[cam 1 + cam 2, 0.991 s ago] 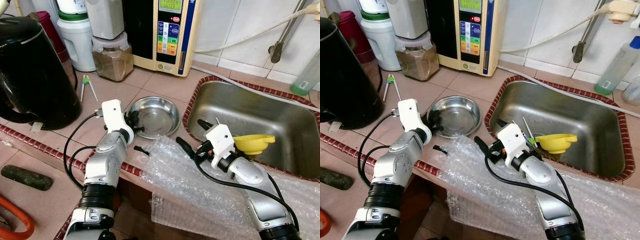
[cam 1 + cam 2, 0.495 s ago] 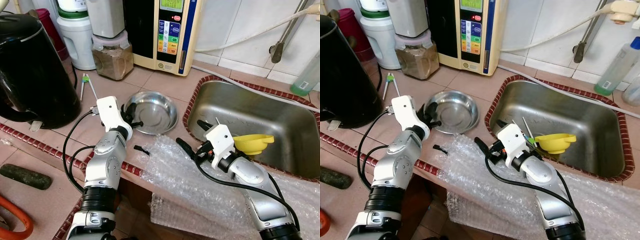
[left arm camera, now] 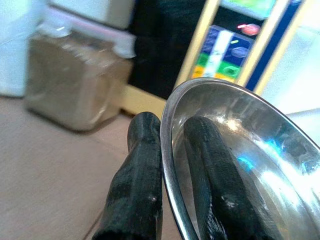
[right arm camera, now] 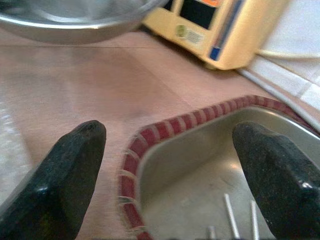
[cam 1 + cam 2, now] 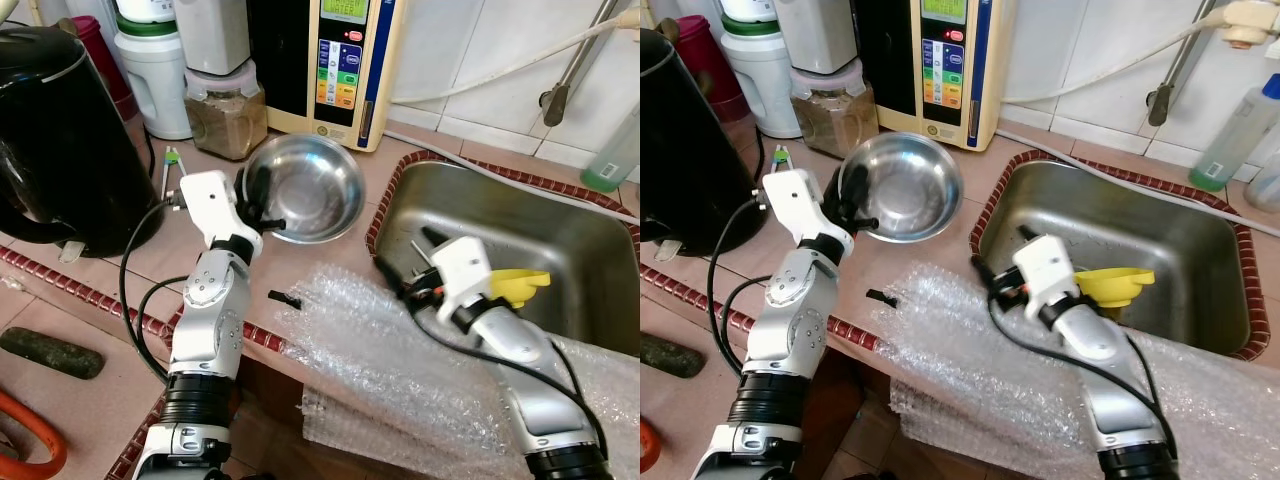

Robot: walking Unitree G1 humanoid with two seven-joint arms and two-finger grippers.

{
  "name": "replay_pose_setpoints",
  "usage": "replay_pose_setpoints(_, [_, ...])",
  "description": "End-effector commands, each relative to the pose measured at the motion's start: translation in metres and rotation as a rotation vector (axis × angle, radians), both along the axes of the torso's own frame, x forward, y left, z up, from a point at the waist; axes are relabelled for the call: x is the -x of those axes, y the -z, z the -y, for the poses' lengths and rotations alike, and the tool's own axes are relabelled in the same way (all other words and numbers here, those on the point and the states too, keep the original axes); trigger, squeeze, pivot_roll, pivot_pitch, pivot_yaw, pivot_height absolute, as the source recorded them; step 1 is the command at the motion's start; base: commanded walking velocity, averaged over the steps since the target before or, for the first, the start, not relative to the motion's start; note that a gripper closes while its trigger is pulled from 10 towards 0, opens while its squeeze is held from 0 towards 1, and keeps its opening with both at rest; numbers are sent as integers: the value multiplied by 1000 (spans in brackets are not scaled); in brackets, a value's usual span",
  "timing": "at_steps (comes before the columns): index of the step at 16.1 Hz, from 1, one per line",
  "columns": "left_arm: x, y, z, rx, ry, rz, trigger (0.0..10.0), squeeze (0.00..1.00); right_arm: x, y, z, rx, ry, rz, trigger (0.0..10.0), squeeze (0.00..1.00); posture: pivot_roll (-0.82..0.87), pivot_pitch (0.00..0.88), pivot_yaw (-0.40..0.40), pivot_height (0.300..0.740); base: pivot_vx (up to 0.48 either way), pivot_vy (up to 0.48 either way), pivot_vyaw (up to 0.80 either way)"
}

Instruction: Kitchen organization

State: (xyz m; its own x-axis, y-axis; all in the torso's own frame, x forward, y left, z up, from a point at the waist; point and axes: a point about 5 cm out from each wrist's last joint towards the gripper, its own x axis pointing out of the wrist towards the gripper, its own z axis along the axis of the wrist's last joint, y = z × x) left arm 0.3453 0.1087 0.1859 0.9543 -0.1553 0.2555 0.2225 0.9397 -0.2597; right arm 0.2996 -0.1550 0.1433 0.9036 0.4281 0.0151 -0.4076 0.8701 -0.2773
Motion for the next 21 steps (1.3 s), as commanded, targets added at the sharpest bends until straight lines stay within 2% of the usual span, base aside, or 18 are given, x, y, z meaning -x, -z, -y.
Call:
replay_pose_setpoints(1, [1, -15, 9, -22, 44, 78, 0, 0, -2, -6, 2, -18, 29, 25, 10000, 0, 5, 96, -1, 740, 0, 0, 0])
replay_pose_setpoints(3, [4, -20, 20, -67, 103, 140, 0, 0, -9, -22, 5, -156, 127, 82, 10000, 0, 0, 91, 10, 740, 0, 0, 0])
replay_pose_setpoints(4, [5, -19, 25, -84, 124, 154, 0, 0, -13, -36, 8, -295, 170, 124, 10000, 0, 0, 89, 7, 740, 0, 0, 0])
replay_pose_setpoints(6, [5, -17, 26, -90, 118, 149, 0, 0, -14, -47, 10, -360, 176, 160, 10000, 0, 0, 84, 3, 740, 0, 0, 0])
replay_pose_setpoints(8, [5, -18, 22, -89, 83, 161, 0, 0, -16, -53, 18, -371, 219, 185, 10000, 0, 1, 80, -4, 740, 0, 0, 0])
replay_pose_setpoints(9, [5, -19, 23, -91, 92, 172, 0, 0, -18, -54, 22, -415, 237, 177, 10000, 0, 2, 78, -6, 740, 0, 0, 0])
replay_pose_setpoints(12, [4, -15, 24, -108, 81, 156, 0, 0, -20, -64, 25, -469, 255, 202, 10000, 0, 2, 76, -10, 740, 0, 0, 0])
replay_pose_setpoints(15, [7, -15, 32, -101, 123, 169, 0, 0, -18, -75, 4, -580, 87, 175, 10000, 0, 2, 76, -10, 740, 0, 0, 0])
replay_pose_setpoints(17, [11, -20, 39, -77, 163, 200, 0, 0, -11, -70, -14, -574, -36, 130, 10000, 0, 0, 74, -17, 740, 0, 0, 0])
replay_pose_setpoints(21, [15, -25, 42, -73, 185, 233, 0, 0, -14, -57, -16, -552, 19, 67, 10000, 0, 3, 78, -22, 740, 0, 0, 0])
